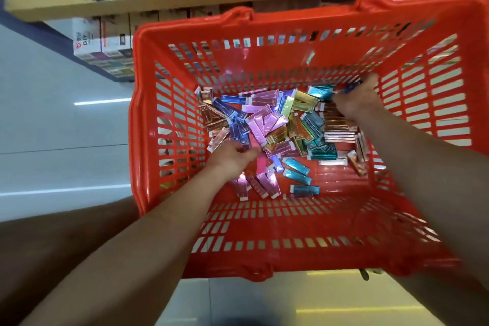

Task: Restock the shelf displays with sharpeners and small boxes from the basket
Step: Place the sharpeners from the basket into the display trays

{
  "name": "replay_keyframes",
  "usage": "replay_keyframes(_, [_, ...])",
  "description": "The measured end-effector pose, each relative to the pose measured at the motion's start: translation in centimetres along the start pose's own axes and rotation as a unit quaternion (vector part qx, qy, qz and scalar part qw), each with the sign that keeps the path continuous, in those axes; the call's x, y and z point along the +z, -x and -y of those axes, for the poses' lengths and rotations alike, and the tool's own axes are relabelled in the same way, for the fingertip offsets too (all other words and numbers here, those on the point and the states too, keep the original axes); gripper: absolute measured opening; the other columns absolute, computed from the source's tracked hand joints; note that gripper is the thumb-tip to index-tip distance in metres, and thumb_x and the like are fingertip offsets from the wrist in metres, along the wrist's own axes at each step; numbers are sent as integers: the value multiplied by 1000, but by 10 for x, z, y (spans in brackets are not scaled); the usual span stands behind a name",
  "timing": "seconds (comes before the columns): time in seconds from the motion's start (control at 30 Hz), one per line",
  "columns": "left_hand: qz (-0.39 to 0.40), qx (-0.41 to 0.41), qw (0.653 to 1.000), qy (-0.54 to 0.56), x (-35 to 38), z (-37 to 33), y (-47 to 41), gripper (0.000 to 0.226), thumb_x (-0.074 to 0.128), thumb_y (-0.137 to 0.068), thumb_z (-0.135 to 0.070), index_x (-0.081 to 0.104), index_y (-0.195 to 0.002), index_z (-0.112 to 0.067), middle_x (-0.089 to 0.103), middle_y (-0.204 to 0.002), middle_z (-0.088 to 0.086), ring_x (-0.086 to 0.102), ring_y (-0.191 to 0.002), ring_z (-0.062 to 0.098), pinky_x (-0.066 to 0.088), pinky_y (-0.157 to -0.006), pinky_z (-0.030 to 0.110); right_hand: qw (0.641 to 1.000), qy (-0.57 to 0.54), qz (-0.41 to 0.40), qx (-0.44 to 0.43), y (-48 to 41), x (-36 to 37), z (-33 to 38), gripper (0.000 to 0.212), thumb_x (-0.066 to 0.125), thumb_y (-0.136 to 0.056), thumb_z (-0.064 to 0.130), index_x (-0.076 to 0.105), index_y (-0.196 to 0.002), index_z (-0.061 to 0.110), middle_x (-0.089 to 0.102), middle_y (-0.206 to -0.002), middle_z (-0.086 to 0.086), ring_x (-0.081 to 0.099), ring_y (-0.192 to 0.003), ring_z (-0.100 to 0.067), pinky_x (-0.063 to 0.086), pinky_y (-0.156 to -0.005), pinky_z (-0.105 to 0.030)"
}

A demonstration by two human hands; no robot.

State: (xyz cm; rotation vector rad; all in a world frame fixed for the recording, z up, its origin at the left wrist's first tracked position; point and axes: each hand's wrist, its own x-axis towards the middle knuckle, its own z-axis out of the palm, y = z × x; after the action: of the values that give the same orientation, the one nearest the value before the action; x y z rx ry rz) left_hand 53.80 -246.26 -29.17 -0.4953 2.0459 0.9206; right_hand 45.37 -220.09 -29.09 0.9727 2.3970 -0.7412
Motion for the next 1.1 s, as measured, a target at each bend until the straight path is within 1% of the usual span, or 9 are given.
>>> replay_keyframes(0.17, [-90, 3, 946, 312, -14, -23, -2, 32, 67, -86, -14, 54, -115, -20, 57, -85, -1, 58, -64, 14, 58, -75, 36, 998, 46, -15, -28, 5, 9, -10, 47, 51, -92, 33, 30, -131, 20, 56, -125, -23, 51, -118, -43, 41, -94, -45])
replay_keyframes(0.3, [-116, 9, 974, 195, -24, -24, -14, 69, 60, -86, -24, 28, -145, -38, 61, -75, 1, 49, -50, 12, 43, -53, 25, 993, 26, -91, -66, 13, 14, -16, 56, 52, -92, 26, 25, -142, 22, 63, -114, -25, 59, -104, -47, 45, -84, -45])
replay_keyframes(0.43, [-91, 24, 995, 28, -24, -28, -23, 65, 56, -86, -36, 32, -146, -39, 65, -111, 7, 62, -68, 20, 48, -62, 27, 996, -3, -86, -34, 12, 2, -13, 59, 58, -90, 24, 28, -140, 16, 62, -119, -22, 58, -108, -44, 45, -88, -44])
replay_keyframes(0.57, [-35, 68, 996, -47, -8, -34, -25, 47, 57, -85, -36, 53, -131, -41, 64, -118, 4, 60, -73, 18, 43, -65, 23, 991, -107, 47, 59, 13, -2, -6, 44, 76, -79, 30, 62, -112, 5, 71, -69, -8, 64, -49, -22, 50, -49, -23])
replay_keyframes(0.67, [6, 82, 997, -13, 6, -38, -24, 36, 60, -87, -32, 62, -123, -32, 66, -114, 5, 63, -90, 25, 45, -72, 24, 995, -52, 90, 5, 13, 7, -18, 38, 80, -71, 41, 68, -90, 11, 66, -68, -3, 64, -60, -21, 52, -57, -28])
replay_keyframes(0.77, [-17, 42, 988, 146, 8, -39, -21, 27, 55, -92, -26, 68, -116, -22, 68, -94, 5, 64, -72, 22, 47, -59, 27, 985, -160, 57, 20, 17, 7, -26, 34, 79, -74, 36, 69, -97, 14, 62, -76, 0, 59, -70, -18, 45, -59, -28])
replay_keyframes(0.9, [-27, -45, 910, 411, -4, -47, -1, 22, 59, -93, -32, 64, -100, -11, 67, -73, 7, 58, -59, 17, 45, -55, 27, 826, -525, 138, 149, 36, -15, -25, 40, 66, -84, 35, 62, -114, 9, 71, -105, -6, 69, -86, -14, 53, -64, -25])
replay_keyframes(1.0, [22, -6, 890, 456, -12, -66, 19, 14, 66, -88, -30, 61, -88, -17, 68, -81, 4, 62, -68, 16, 52, -63, 26, 720, -658, 159, 153, 56, -42, -20, 30, 58, -88, 33, 61, -106, 10, 68, -97, -12, 67, -78, -19, 54, -58, -24])
replay_keyframes(1.1, [74, 66, 882, 460, -18, -89, 42, 17, 72, -80, -20, 56, -79, -18, 70, -77, 2, 66, -68, 16, 56, -60, 27, 659, -721, 161, 139, 86, -68, -12, 31, 50, -91, 39, 58, -97, 10, 62, -89, -14, 65, -78, -24, 56, -65, -28])
